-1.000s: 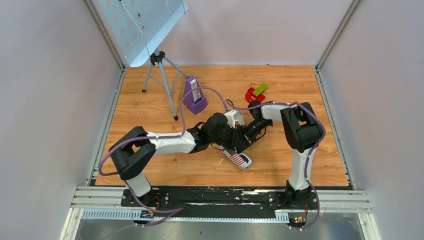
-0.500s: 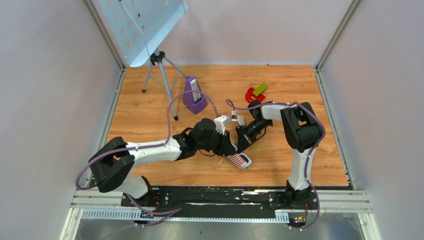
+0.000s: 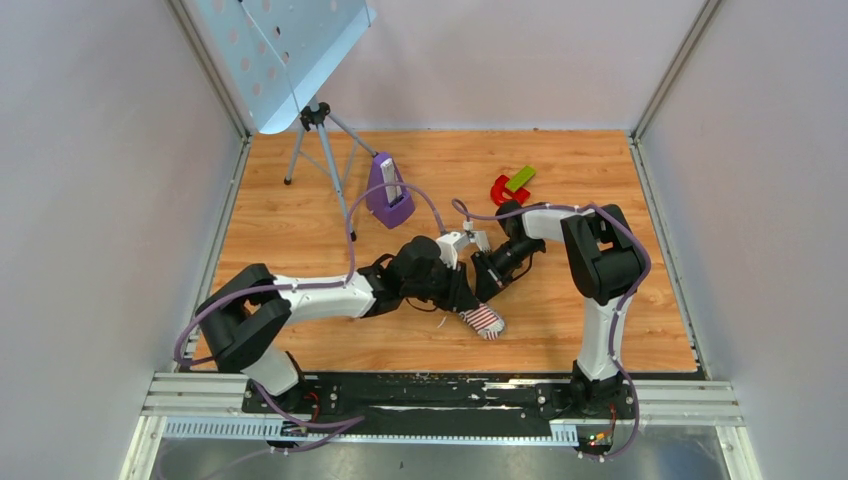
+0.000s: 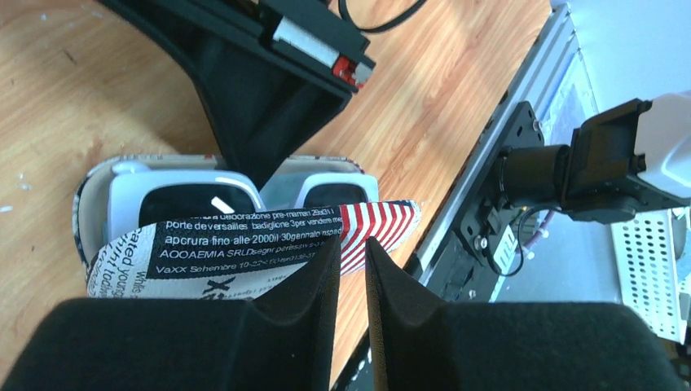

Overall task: Organize the sunglasses
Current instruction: Close the sunglasses case at the center of the board.

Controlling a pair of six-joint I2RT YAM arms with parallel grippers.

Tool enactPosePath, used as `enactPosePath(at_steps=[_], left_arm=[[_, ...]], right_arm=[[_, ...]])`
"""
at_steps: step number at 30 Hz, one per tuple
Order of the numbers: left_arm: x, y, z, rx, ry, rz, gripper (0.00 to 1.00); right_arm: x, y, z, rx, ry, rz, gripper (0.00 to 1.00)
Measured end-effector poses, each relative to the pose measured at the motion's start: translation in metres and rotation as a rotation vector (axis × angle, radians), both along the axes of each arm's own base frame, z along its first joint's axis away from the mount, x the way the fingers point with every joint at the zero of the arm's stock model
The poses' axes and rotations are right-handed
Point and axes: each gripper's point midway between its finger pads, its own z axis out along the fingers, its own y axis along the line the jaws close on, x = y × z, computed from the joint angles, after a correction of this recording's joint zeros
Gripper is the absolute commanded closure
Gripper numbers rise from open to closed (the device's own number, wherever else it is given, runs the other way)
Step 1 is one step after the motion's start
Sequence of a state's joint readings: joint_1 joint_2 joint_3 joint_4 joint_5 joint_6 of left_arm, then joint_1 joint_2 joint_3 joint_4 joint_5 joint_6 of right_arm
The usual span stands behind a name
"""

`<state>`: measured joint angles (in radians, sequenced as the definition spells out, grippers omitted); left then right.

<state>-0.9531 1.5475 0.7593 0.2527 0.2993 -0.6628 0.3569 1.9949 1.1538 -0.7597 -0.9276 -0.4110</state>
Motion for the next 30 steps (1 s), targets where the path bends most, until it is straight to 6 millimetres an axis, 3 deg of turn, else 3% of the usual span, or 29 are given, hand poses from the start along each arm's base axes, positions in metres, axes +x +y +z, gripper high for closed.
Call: enactPosePath(at_steps=[5, 9, 11, 16, 23, 26, 30], left_arm=[[0.008, -0.011, -0.007, 0.002, 0.002, 0.005, 0.79], [0.008, -0.01, -0.035, 0.054, 0.05, 0.009, 0.79], [0.009, -0.015, -0.032, 0.042, 0.055, 0.002, 0.79], [0.012, -0.021, -0.038, 0.044, 0.061, 0.001, 0.79], [0.004, -0.01, -0.076, 0.137, 0.14, 0.001, 0.8], [0.004, -0.01, -0.069, 0.125, 0.124, 0.001, 0.73], [0.005, -0.003, -0.035, 0.07, 0.024, 0.009, 0.6]], right_arm=[[0.0, 0.0, 0.001, 0.004, 0.001, -0.001, 0.78], [0.001, 0.001, 0.005, 0.032, 0.018, -0.021, 0.62], [0.005, -0.003, 0.008, 0.044, 0.033, -0.05, 0.58], [0.021, -0.024, 0.014, 0.064, 0.056, -0.153, 0.56], [0.037, -0.045, 0.021, 0.066, 0.037, -0.236, 0.54], [0.039, -0.048, 0.02, 0.06, 0.037, -0.244, 0.53], [0.037, -0.05, 0.017, 0.053, 0.06, -0.248, 0.53]])
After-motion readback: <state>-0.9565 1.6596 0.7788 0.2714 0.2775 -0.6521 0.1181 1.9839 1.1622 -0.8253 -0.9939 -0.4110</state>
